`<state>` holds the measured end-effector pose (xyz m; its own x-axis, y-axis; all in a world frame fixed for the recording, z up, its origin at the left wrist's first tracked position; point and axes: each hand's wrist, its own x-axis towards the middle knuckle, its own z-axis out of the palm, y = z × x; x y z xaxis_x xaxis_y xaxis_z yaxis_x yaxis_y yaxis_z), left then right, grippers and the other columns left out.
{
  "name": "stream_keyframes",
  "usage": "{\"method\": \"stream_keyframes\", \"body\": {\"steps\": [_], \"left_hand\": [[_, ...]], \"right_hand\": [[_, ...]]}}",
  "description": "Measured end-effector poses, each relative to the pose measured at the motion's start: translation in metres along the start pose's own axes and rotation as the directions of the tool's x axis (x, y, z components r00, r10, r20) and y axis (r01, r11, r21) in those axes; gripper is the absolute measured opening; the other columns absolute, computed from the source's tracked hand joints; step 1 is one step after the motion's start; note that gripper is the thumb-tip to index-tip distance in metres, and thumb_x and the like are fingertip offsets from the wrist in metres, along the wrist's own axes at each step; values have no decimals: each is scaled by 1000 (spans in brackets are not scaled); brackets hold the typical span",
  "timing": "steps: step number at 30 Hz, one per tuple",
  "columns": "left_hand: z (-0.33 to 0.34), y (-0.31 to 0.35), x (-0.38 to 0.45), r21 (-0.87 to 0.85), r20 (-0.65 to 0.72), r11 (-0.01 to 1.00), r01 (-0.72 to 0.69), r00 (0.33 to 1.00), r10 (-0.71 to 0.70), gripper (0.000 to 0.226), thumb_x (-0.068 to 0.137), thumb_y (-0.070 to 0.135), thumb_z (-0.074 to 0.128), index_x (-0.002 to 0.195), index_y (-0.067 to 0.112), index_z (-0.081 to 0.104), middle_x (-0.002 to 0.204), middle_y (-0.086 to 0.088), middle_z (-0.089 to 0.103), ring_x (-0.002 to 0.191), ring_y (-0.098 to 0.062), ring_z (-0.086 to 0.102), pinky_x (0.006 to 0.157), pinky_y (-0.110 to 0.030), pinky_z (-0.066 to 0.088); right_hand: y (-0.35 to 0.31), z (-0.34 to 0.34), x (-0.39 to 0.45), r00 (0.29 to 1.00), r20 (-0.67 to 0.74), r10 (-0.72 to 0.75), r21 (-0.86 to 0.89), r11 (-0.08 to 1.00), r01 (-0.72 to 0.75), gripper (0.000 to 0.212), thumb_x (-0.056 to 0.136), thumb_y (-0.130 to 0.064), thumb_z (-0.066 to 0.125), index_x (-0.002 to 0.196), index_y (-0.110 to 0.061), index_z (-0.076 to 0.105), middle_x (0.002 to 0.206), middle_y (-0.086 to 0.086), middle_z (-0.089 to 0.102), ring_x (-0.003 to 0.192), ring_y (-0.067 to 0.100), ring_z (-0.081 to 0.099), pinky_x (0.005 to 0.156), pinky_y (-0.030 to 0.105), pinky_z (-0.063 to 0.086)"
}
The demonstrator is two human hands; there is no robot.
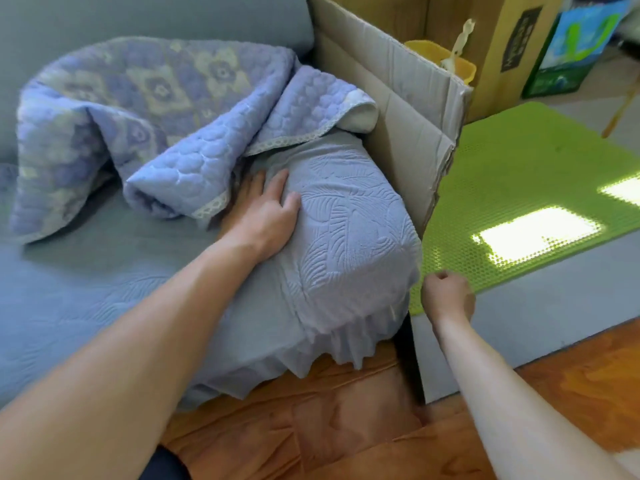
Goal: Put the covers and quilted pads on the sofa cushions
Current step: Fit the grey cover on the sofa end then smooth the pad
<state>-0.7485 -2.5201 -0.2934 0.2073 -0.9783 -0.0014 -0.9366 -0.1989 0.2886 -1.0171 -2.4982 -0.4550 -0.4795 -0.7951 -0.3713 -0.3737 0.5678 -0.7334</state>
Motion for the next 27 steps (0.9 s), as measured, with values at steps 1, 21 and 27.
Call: {"method": "stream_keyframes", "body": {"steps": [1,21,27], "left_hand": [[-9,-3,-4,-115,41,993,-38,998,43,57,101,51,35,156,35,27,166,1,20,153,-13,13,125,-37,9],[-58,-267,-198,-173,-596,793,583,579,-556,46,93,46,40,89,4,58,99,-30,59,99,-48,53,86,-56,42],[-46,-272,-240,-701,-136,184,689,125,-983,70,104,53,34,130,-11,48,137,-36,48,127,-48,46,104,-47,35]], "right_hand": [[-22,-14,-30,966,-182,-182,40,981,192,23,88,-16,49,92,-9,70,89,17,70,86,37,63,72,35,44],[-191,76,-172,267,283,-921,-221,209,953,24,86,-30,52,97,-11,62,98,17,55,93,37,49,82,47,45],[-187,87,-183,282,340,-897,-358,154,921,22,85,-30,56,100,-15,63,100,17,56,96,37,48,82,46,41]]}}
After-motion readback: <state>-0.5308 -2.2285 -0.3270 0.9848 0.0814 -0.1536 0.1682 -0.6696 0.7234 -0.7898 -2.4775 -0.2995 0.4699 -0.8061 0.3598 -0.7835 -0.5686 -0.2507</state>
